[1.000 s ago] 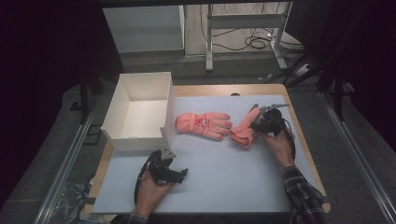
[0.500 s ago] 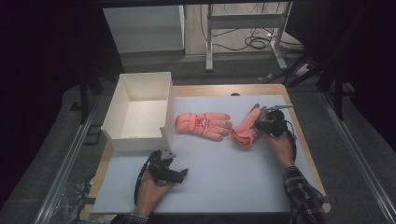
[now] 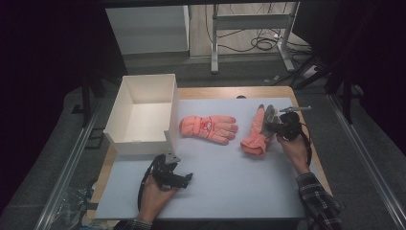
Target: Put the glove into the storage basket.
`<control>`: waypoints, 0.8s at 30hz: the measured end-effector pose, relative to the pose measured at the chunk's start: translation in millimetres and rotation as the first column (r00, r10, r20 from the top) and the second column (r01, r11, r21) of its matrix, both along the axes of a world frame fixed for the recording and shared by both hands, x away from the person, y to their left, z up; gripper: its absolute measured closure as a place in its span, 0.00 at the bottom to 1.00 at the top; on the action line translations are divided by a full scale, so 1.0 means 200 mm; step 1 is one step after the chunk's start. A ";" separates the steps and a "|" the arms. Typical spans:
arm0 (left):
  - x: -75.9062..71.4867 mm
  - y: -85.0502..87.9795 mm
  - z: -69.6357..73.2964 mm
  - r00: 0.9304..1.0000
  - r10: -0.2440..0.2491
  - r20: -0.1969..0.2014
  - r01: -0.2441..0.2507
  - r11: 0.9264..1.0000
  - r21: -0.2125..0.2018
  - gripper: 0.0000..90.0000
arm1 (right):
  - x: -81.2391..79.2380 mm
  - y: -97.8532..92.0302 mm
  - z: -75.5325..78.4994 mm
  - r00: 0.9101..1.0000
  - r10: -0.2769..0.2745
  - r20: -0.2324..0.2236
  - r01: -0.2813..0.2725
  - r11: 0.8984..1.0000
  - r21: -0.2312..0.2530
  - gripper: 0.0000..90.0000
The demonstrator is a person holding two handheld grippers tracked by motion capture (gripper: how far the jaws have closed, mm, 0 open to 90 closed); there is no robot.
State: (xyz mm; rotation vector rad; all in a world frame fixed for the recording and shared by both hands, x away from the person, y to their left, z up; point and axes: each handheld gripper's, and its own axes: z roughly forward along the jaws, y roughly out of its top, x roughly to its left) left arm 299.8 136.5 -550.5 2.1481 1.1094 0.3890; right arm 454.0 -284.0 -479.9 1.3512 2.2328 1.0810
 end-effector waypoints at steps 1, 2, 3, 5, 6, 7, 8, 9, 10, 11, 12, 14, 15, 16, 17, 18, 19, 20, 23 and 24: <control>0.00 0.00 0.00 1.000 0.000 0.000 0.000 1.000 0.000 0.01 | -0.01 -0.01 0.01 1.000 0.005 -0.002 -0.005 1.000 0.005 0.98; 0.00 0.00 0.00 1.000 0.000 0.000 0.000 1.000 0.000 0.01 | -0.01 -0.01 0.02 1.000 0.010 0.000 -0.010 1.000 0.008 0.98; 0.00 0.00 0.00 1.000 0.000 0.000 0.000 1.000 0.000 0.01 | -0.02 -0.02 0.03 1.000 0.015 -0.002 -0.015 1.000 0.016 0.98; 0.00 0.00 0.00 1.000 0.000 0.000 0.000 1.000 0.000 0.01 | -0.03 -0.02 0.04 1.000 0.027 0.002 -0.027 0.999 0.024 0.98; 0.00 0.00 0.00 1.000 0.000 0.000 0.000 1.000 0.000 0.01 | -0.04 -0.02 0.06 0.999 0.036 0.000 -0.036 0.999 0.030 0.98; 0.00 0.00 0.00 1.000 0.000 0.000 0.000 1.000 0.000 0.01 | -0.05 -0.02 0.06 0.999 0.042 0.001 -0.042 0.999 0.034 0.98; 0.00 0.00 0.00 1.000 0.000 0.000 0.000 1.000 0.000 0.01 | -0.05 -0.02 0.07 0.999 0.048 0.003 -0.048 0.998 0.037 0.98; 0.00 0.00 0.00 1.000 0.000 0.000 0.000 1.000 0.000 0.01 | -0.07 -0.02 0.09 0.998 0.063 0.006 -0.064 0.997 0.044 0.98; 0.00 0.00 0.00 1.000 0.000 0.000 0.000 1.000 0.000 0.01 | -0.08 -0.02 0.10 0.997 0.075 0.010 -0.075 0.996 0.047 0.98; 0.00 0.00 0.00 1.000 0.000 0.000 0.000 1.000 0.000 0.01 | -0.08 -0.02 0.10 0.997 0.083 0.010 -0.083 0.995 0.051 0.98; 0.00 0.00 0.00 1.000 0.000 0.000 0.000 1.000 0.000 0.01 | -0.09 -0.02 0.11 0.996 0.094 0.013 -0.094 0.994 0.055 0.98; 0.00 0.00 0.00 1.000 0.000 -0.001 0.000 1.000 0.000 0.01 | -0.13 -0.01 0.14 0.992 0.128 0.016 -0.129 0.989 0.066 0.98; 0.00 0.00 0.00 1.000 0.000 -0.001 0.000 1.000 0.000 0.01 | -0.14 0.00 0.14 0.990 0.139 0.017 -0.140 0.988 0.069 0.98; 0.00 0.00 0.00 1.000 0.000 -0.001 0.000 1.000 0.001 0.01 | -0.15 0.00 0.15 0.988 0.155 0.018 -0.156 0.985 0.074 0.98; 0.00 0.00 0.00 1.000 0.000 0.000 0.000 1.000 0.001 0.01 | -0.16 0.01 0.16 0.985 0.171 0.017 -0.171 0.982 0.077 0.98; 0.00 0.00 0.00 1.000 0.004 0.001 -0.004 1.000 -0.005 0.01 | -0.18 0.02 0.16 0.983 0.185 0.019 -0.186 0.979 0.080 0.98; 0.00 0.00 0.00 1.000 0.005 0.001 -0.005 1.000 -0.006 0.01 | -0.19 0.03 0.16 0.980 0.200 0.019 -0.201 0.976 0.084 0.98; 0.00 0.00 0.00 1.000 0.005 0.001 -0.005 1.000 -0.006 0.01 | -0.21 0.04 0.17 0.975 0.220 0.017 -0.221 0.972 0.083 0.98; 0.00 0.00 0.00 1.000 0.007 0.002 -0.007 1.000 -0.009 0.01 | -0.25 0.07 0.17 0.964 0.265 0.016 -0.265 0.960 0.091 0.98; 0.00 0.00 0.00 1.000 0.006 0.002 -0.006 1.000 -0.007 0.01 | -0.26 0.09 0.16 0.957 0.290 0.014 -0.290 0.952 0.097 0.98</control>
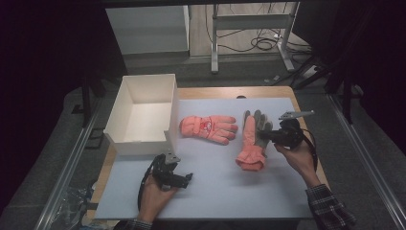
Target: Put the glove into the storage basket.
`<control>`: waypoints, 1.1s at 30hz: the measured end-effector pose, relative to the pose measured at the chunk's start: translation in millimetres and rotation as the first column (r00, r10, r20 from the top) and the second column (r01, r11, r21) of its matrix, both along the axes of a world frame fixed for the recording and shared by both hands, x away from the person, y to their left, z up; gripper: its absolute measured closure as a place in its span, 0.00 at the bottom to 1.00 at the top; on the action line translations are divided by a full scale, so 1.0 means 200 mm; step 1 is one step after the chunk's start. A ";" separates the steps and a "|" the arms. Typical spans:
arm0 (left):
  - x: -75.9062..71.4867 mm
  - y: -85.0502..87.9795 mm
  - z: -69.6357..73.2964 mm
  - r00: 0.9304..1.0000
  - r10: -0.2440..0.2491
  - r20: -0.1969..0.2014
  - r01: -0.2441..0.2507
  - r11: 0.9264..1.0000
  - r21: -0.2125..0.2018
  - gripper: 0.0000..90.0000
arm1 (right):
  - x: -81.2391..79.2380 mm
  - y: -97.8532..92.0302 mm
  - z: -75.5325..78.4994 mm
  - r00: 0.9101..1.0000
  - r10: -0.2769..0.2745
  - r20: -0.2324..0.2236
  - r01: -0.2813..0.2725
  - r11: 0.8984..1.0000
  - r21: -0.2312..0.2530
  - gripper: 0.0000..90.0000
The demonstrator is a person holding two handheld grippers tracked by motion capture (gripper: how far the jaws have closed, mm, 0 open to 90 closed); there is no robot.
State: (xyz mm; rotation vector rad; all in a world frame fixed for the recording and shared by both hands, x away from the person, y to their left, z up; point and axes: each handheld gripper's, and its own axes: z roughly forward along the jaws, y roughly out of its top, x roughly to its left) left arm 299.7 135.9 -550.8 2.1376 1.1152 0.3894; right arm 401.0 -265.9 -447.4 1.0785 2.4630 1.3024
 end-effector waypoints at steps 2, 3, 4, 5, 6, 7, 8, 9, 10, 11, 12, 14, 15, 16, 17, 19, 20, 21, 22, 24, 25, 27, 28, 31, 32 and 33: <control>0.00 0.00 0.00 1.000 -0.002 -0.001 0.002 1.000 0.003 0.01 | -0.02 0.03 0.00 0.999 0.034 -0.003 -0.034 0.999 -0.001 0.98; 0.00 0.00 0.00 1.000 -0.002 -0.001 0.002 1.000 0.002 0.01 | -0.03 0.04 -0.01 0.999 0.053 -0.006 -0.053 0.999 0.000 0.98; 0.00 0.00 0.00 1.000 -0.002 -0.001 0.002 1.000 0.002 0.01 | -0.05 0.06 -0.01 0.998 0.069 -0.010 -0.069 0.998 0.005 0.98; 0.00 0.00 0.00 1.000 -0.002 -0.001 0.002 1.000 0.003 0.01 | -0.06 0.07 -0.02 0.996 0.088 -0.011 -0.087 0.996 0.007 0.98; 0.00 0.00 0.00 1.000 -0.002 -0.001 0.002 1.000 0.003 0.01 | -0.07 0.09 -0.03 0.994 0.107 -0.014 -0.107 0.994 0.009 0.98; 0.00 0.00 0.00 1.000 -0.002 0.000 0.002 1.000 0.002 0.01 | -0.08 0.11 -0.04 0.992 0.125 -0.019 -0.125 0.992 0.010 0.98; 0.00 0.00 0.00 1.000 -0.002 -0.001 0.002 1.000 0.002 0.01 | -0.09 0.13 -0.05 0.990 0.138 -0.022 -0.138 0.990 0.010 0.98; 0.00 0.00 0.00 1.000 -0.002 -0.001 0.002 1.000 0.003 0.01 | -0.10 0.15 -0.05 0.988 0.151 -0.024 -0.151 0.989 0.009 0.98; 0.00 0.00 0.00 1.000 -0.002 0.000 0.002 1.000 0.002 0.01 | -0.11 0.17 -0.07 0.985 0.168 -0.028 -0.168 0.986 0.008 0.98; 0.00 0.00 0.00 1.000 -0.003 0.000 0.003 1.000 0.003 0.01 | -0.12 0.19 -0.08 0.982 0.185 -0.031 -0.185 0.983 0.007 0.98; 0.00 0.00 0.00 1.000 -0.003 0.000 0.003 1.000 0.002 0.01 | -0.13 0.21 -0.09 0.977 0.209 -0.034 -0.209 0.978 0.004 0.98; 0.00 0.00 0.00 1.000 -0.004 0.000 0.004 1.000 0.006 0.01 | -0.14 0.24 -0.11 0.971 0.235 -0.039 -0.235 0.972 -0.002 0.98; 0.00 0.00 0.00 1.000 -0.005 0.000 0.005 1.000 0.007 0.01 | -0.15 0.25 -0.12 0.968 0.249 -0.042 -0.249 0.968 -0.004 0.98; 0.00 0.00 0.00 1.000 -0.007 -0.001 0.007 1.000 0.010 0.01 | -0.15 0.26 -0.13 0.964 0.261 -0.042 -0.261 0.965 -0.007 0.98; 0.00 0.00 0.00 1.000 -0.007 -0.001 0.007 1.000 0.010 0.01 | -0.16 0.27 -0.15 0.962 0.271 -0.041 -0.272 0.962 -0.007 0.98; 0.00 0.00 0.00 1.000 -0.006 -0.002 0.006 1.000 0.008 0.01 | -0.16 0.28 -0.17 0.959 0.279 -0.049 -0.280 0.960 -0.007 0.98; 0.00 0.00 0.00 1.000 -0.006 -0.002 0.006 1.000 0.008 0.01 | -0.16 0.29 -0.18 0.959 0.280 -0.052 -0.281 0.960 -0.010 0.98; 0.00 0.00 0.00 1.000 -0.006 -0.002 0.006 1.000 0.008 0.01 | -0.16 0.29 -0.19 0.959 0.278 -0.056 -0.279 0.960 -0.012 0.98; 0.00 0.00 0.00 1.000 -0.006 -0.002 0.006 1.000 0.008 0.01 | -0.16 0.29 -0.20 0.959 0.276 -0.059 -0.277 0.961 -0.019 0.98; 0.00 0.00 0.00 1.000 -0.006 -0.002 0.006 1.000 0.008 0.01 | -0.16 0.29 -0.23 0.960 0.272 -0.066 -0.274 0.961 -0.023 0.98; 0.00 0.00 0.00 1.000 -0.006 -0.002 0.006 1.000 0.008 0.01 | -0.16 0.29 -0.24 0.960 0.270 -0.070 -0.272 0.962 -0.028 0.97; 0.00 0.00 0.00 1.000 -0.006 -0.002 0.006 1.000 0.008 0.01 | -0.16 0.29 -0.26 0.962 0.262 -0.072 -0.265 0.964 -0.036 0.97; 0.00 0.00 0.00 1.000 -0.006 -0.002 0.006 1.000 0.008 0.01 | -0.16 0.29 -0.27 0.964 0.255 -0.074 -0.259 0.965 -0.044 0.96; 0.00 0.00 0.00 1.000 -0.006 -0.002 0.006 1.000 0.008 0.01 | -0.15 0.28 -0.29 0.966 0.250 -0.068 -0.253 0.966 -0.052 0.90; 0.00 0.00 0.00 1.000 -0.006 -0.002 0.006 1.000 0.008 0.01 | -0.15 0.28 -0.28 0.966 0.248 -0.068 -0.251 0.967 -0.048 0.87; 0.00 0.00 0.00 1.000 -0.006 -0.002 0.006 1.000 0.008 0.01 | -0.14 0.28 -0.28 0.967 0.245 -0.065 -0.249 0.967 -0.050 0.84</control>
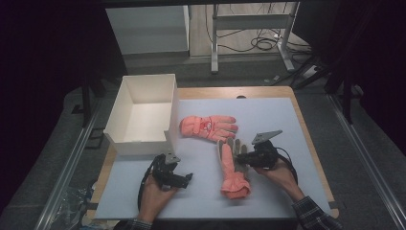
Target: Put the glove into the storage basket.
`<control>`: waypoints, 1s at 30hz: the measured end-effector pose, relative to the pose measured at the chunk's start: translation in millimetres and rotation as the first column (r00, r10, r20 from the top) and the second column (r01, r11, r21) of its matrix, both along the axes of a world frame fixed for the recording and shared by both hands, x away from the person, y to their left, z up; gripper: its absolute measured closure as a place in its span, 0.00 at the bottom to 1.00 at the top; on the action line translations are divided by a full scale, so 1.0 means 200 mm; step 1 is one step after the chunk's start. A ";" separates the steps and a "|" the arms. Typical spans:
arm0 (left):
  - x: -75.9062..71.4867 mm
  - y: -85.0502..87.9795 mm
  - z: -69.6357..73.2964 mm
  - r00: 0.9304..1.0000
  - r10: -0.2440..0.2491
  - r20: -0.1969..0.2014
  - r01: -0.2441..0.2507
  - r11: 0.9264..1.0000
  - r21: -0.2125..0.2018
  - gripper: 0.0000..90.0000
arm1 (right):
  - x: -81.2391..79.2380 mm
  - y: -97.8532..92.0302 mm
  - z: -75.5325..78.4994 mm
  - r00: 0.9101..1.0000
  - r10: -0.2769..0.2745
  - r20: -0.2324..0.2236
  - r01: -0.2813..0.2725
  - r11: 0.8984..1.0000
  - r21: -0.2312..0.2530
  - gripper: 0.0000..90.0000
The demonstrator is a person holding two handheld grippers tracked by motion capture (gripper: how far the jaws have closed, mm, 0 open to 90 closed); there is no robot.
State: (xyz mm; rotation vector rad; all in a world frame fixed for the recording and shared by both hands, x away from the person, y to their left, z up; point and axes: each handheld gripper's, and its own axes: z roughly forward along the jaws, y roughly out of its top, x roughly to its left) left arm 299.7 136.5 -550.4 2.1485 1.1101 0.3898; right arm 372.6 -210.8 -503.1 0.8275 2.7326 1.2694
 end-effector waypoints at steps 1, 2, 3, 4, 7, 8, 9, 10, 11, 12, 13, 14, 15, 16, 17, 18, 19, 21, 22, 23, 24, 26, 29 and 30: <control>0.00 0.00 0.00 1.000 0.000 0.000 0.000 1.000 0.000 0.01 | 0.00 0.00 0.01 1.000 -0.005 0.006 0.005 1.000 -0.001 0.82; 0.00 0.00 0.00 1.000 0.000 0.000 0.000 1.000 0.000 0.01 | 0.01 -0.01 0.02 1.000 -0.005 0.004 0.005 1.000 0.005 0.81; 0.00 0.00 0.00 1.000 0.000 0.000 0.000 1.000 0.000 0.01 | 0.01 -0.01 0.03 1.000 -0.004 0.007 0.004 1.000 0.015 0.79; 0.00 0.00 0.00 1.000 0.000 0.000 0.000 1.000 0.000 0.01 | 0.01 -0.02 0.05 1.000 -0.009 0.017 0.008 1.000 0.017 0.78; 0.00 0.00 0.00 1.000 0.000 0.000 0.000 1.000 0.000 0.01 | 0.02 -0.02 0.09 0.999 -0.028 0.043 0.028 1.000 0.015 0.75; 0.00 0.00 0.00 1.000 0.000 0.000 0.000 1.000 0.000 0.01 | 0.02 -0.02 0.11 0.998 -0.035 0.051 0.035 0.999 0.014 0.74; 0.00 0.00 0.00 1.000 0.000 0.000 0.000 1.000 0.000 0.01 | 0.03 -0.02 0.12 0.997 -0.042 0.058 0.042 0.999 0.014 0.74; 0.00 0.00 0.00 1.000 0.000 0.000 0.000 1.000 0.000 0.01 | 0.03 -0.02 0.13 0.997 -0.048 0.063 0.047 0.999 0.015 0.74; 0.00 0.00 0.00 1.000 0.000 0.000 0.000 1.000 0.000 0.01 | 0.04 -0.02 0.15 0.996 -0.050 0.071 0.049 0.999 0.017 0.75; 0.00 0.00 0.00 1.000 0.000 0.000 0.000 1.000 0.000 0.01 | 0.05 -0.01 0.16 0.996 -0.053 0.075 0.052 0.998 0.017 0.75; 0.00 0.00 0.00 1.000 0.000 0.000 0.000 1.000 0.000 0.01 | 0.06 0.00 0.18 0.995 -0.060 0.081 0.059 0.998 0.017 0.77; 0.00 0.00 0.00 1.000 0.000 0.000 0.000 1.000 0.000 0.01 | 0.06 0.01 0.18 0.995 -0.061 0.084 0.060 0.998 0.017 0.79; 0.00 0.00 0.00 1.000 -0.001 0.000 0.001 1.000 0.000 0.01 | 0.07 0.02 0.19 0.995 -0.062 0.084 0.061 0.998 0.016 0.82; 0.00 0.00 0.00 1.000 0.002 0.001 -0.002 1.000 -0.003 0.01 | 0.08 0.03 0.20 0.994 -0.060 0.086 0.059 0.998 0.016 0.85; 0.00 0.00 0.00 1.000 -0.001 0.001 0.001 1.000 0.002 0.01 | 0.10 0.05 0.21 0.995 -0.056 0.083 0.055 0.998 0.017 0.88; 0.00 0.00 0.00 1.000 -0.002 0.001 0.002 1.000 0.001 0.01 | 0.11 0.06 0.22 0.995 -0.056 0.082 0.054 0.998 0.017 0.90; 0.00 0.00 0.00 1.000 -0.002 0.001 0.002 1.000 0.001 0.01 | 0.12 0.08 0.22 0.996 -0.053 0.078 0.052 0.999 0.017 0.93; 0.00 0.00 0.00 1.000 -0.001 0.000 0.001 1.000 0.001 0.01 | 0.15 0.11 0.22 0.996 -0.049 0.074 0.048 0.999 0.018 0.97; 0.00 0.00 0.00 1.000 -0.001 0.000 0.001 1.000 0.000 0.01 | 0.16 0.13 0.22 0.996 -0.044 0.074 0.043 0.999 0.017 0.99; 0.00 0.00 0.00 1.000 -0.001 0.000 0.001 1.000 0.000 0.01 | 0.18 0.16 0.22 0.997 -0.038 0.072 0.037 0.999 0.011 0.99; 0.00 0.00 0.00 1.000 -0.001 0.000 0.001 1.000 0.000 0.01 | 0.19 0.19 0.21 0.997 -0.033 0.071 0.032 0.999 0.005 0.99; 0.00 0.00 0.00 1.000 -0.001 0.000 0.001 1.000 -0.001 0.01 | 0.22 0.23 0.20 0.998 -0.022 0.065 0.023 1.000 -0.007 0.99; 0.00 0.00 0.00 1.000 -0.001 -0.001 0.001 1.000 0.000 0.01 | 0.26 0.31 0.17 0.999 0.003 0.053 -0.002 1.000 -0.025 0.99; 0.00 0.00 0.00 1.000 -0.002 0.000 0.002 1.000 0.002 0.01 | 0.28 0.33 0.17 0.999 0.008 0.048 -0.007 0.999 -0.031 0.99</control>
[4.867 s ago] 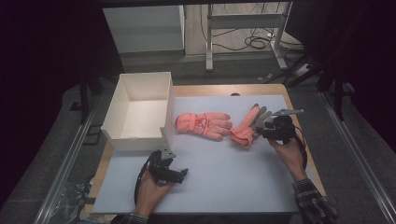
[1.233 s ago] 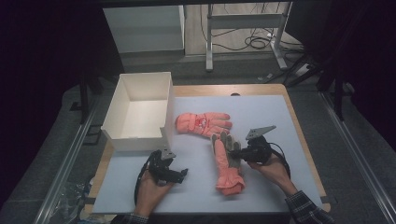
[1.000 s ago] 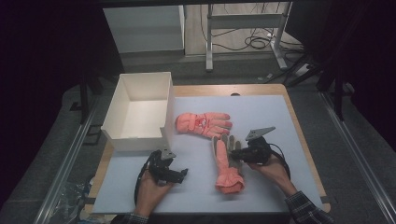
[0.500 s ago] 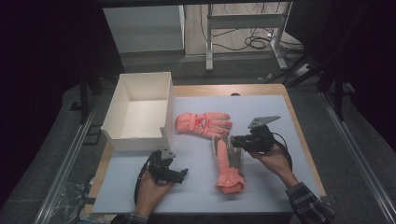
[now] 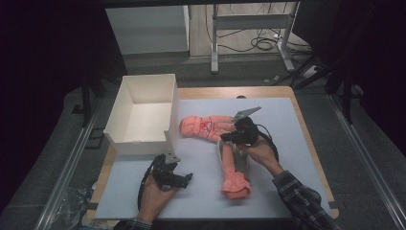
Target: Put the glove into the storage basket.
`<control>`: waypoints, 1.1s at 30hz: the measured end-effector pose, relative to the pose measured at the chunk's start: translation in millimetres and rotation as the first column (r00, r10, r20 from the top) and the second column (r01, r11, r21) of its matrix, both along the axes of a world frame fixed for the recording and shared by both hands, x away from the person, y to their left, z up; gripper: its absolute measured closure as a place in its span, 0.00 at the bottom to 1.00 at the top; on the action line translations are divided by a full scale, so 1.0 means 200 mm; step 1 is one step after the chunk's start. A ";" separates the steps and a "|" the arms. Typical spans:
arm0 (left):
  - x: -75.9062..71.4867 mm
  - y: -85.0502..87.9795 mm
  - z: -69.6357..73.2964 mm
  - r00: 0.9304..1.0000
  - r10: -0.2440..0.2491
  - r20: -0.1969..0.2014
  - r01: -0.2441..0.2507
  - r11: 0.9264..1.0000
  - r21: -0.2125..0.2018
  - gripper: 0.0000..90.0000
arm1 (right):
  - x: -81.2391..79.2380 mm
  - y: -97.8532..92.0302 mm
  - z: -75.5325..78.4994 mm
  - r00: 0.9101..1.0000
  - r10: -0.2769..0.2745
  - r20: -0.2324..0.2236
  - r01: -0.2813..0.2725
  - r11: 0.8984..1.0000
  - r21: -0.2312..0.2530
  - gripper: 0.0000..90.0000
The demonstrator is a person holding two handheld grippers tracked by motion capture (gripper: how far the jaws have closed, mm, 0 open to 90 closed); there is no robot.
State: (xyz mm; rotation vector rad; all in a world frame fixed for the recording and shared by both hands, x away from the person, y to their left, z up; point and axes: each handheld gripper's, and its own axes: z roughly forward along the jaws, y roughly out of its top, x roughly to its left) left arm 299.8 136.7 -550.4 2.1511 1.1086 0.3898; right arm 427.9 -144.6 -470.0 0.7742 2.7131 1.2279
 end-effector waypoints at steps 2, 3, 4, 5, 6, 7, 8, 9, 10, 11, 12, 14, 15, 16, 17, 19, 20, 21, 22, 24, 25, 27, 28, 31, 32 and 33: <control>0.00 0.00 0.00 1.000 0.000 0.001 0.000 1.000 -0.001 0.01 | 0.03 0.05 -0.02 1.000 0.015 -0.003 -0.015 1.000 -0.012 0.99; 0.00 0.00 0.00 1.000 0.000 0.001 0.000 1.000 -0.001 0.01 | 0.04 0.07 -0.02 1.000 0.022 -0.004 -0.022 1.000 -0.018 0.99; 0.00 0.00 0.00 1.000 0.000 0.001 0.000 1.000 -0.002 0.01 | 0.06 0.08 -0.03 1.000 0.028 -0.009 -0.028 0.999 -0.023 0.99; 0.00 0.00 0.00 1.000 0.000 0.001 0.000 1.000 -0.001 0.01 | 0.07 0.10 -0.04 0.999 0.036 -0.010 -0.036 0.999 -0.026 0.99; 0.00 0.00 0.00 1.000 0.000 0.001 0.000 1.000 -0.001 0.01 | 0.08 0.12 -0.04 0.999 0.042 -0.013 -0.042 0.999 -0.034 0.99; 0.00 0.00 0.00 1.000 0.000 0.001 0.000 1.000 -0.001 0.01 | 0.09 0.13 -0.05 0.999 0.048 -0.017 -0.049 0.998 -0.041 0.99; 0.00 0.00 0.00 1.000 0.000 0.001 0.000 1.000 -0.001 0.01 | 0.10 0.15 -0.06 0.998 0.055 -0.021 -0.055 0.997 -0.049 0.99; 0.00 0.00 0.00 1.000 0.000 0.001 0.000 1.000 -0.001 0.01 | 0.11 0.16 -0.07 0.998 0.057 -0.028 -0.059 0.997 -0.057 0.99; 0.00 0.00 0.00 1.000 0.000 0.001 0.000 1.000 -0.001 0.01 | 0.12 0.17 -0.09 0.998 0.061 -0.034 -0.063 0.996 -0.066 0.99; 0.00 0.00 0.00 1.000 0.001 0.001 -0.001 1.000 -0.003 0.01 | 0.13 0.18 -0.10 0.997 0.063 -0.040 -0.066 0.995 -0.077 0.99; 0.00 0.00 0.00 1.000 0.000 0.001 0.000 1.000 -0.003 0.01 | 0.14 0.18 -0.11 0.997 0.062 -0.045 -0.065 0.994 -0.083 0.99; 0.00 0.00 0.00 1.000 0.000 0.001 0.000 1.000 -0.003 0.01 | 0.15 0.18 -0.13 0.996 0.063 -0.057 -0.068 0.993 -0.097 0.99; 0.00 0.00 0.00 1.000 0.000 0.001 0.000 1.000 -0.003 0.01 | 0.16 0.19 -0.14 0.996 0.062 -0.061 -0.068 0.993 -0.101 0.99; 0.00 0.00 0.00 1.000 0.001 0.001 -0.001 1.000 -0.003 0.01 | 0.17 0.18 -0.15 0.996 0.059 -0.067 -0.066 0.992 -0.106 0.99; 0.00 0.00 0.00 1.000 0.000 0.001 0.000 1.000 -0.003 0.01 | 0.18 0.19 -0.15 0.996 0.054 -0.073 -0.062 0.992 -0.110 0.99; 0.00 0.00 0.00 1.000 0.000 0.001 0.000 1.000 -0.003 0.01 | 0.20 0.18 -0.17 0.995 0.052 -0.084 -0.062 0.991 -0.119 0.99; 0.00 0.00 0.00 1.000 0.001 0.001 -0.001 1.000 -0.004 0.01 | 0.21 0.18 -0.17 0.995 0.053 -0.088 -0.063 0.991 -0.118 0.99; 0.00 0.00 0.00 1.000 0.000 0.001 0.000 1.000 -0.003 0.01 | 0.21 0.18 -0.18 0.994 0.054 -0.094 -0.065 0.991 -0.117 0.99; 0.00 0.00 0.00 1.000 0.000 0.001 0.000 1.000 -0.003 0.01 | 0.22 0.18 -0.18 0.994 0.055 -0.095 -0.066 0.991 -0.119 0.99; 0.00 0.00 0.00 1.000 0.001 0.001 -0.001 1.000 -0.003 0.01 | 0.22 0.18 -0.18 0.995 0.057 -0.083 -0.067 0.989 -0.131 0.99; 0.00 0.00 0.00 1.000 0.000 0.001 0.000 1.000 -0.003 0.01 | 0.22 0.18 -0.18 0.995 0.055 -0.079 -0.065 0.989 -0.135 0.99; 0.00 0.00 0.00 1.000 0.000 0.001 0.000 1.000 -0.003 0.01 | 0.23 0.18 -0.18 0.996 0.051 -0.070 -0.061 0.988 -0.141 0.99; 0.00 0.00 0.00 1.000 0.001 0.001 -0.001 1.000 -0.003 0.01 | 0.23 0.18 -0.18 0.997 0.047 -0.067 -0.056 0.989 -0.140 0.99; 0.00 0.00 0.00 1.000 0.000 0.001 0.000 1.000 -0.003 0.01 | 0.25 0.17 -0.18 0.998 0.033 -0.047 -0.039 0.989 -0.146 0.99; 0.00 0.00 0.00 1.000 0.000 0.001 0.000 1.000 -0.003 0.01 | 0.26 0.17 -0.18 0.999 0.030 -0.044 -0.036 0.989 -0.145 0.99; 0.00 0.00 0.00 1.000 0.000 0.001 0.000 1.000 -0.003 0.01 | 0.27 0.16 -0.18 0.999 0.025 -0.044 -0.031 0.989 -0.143 0.99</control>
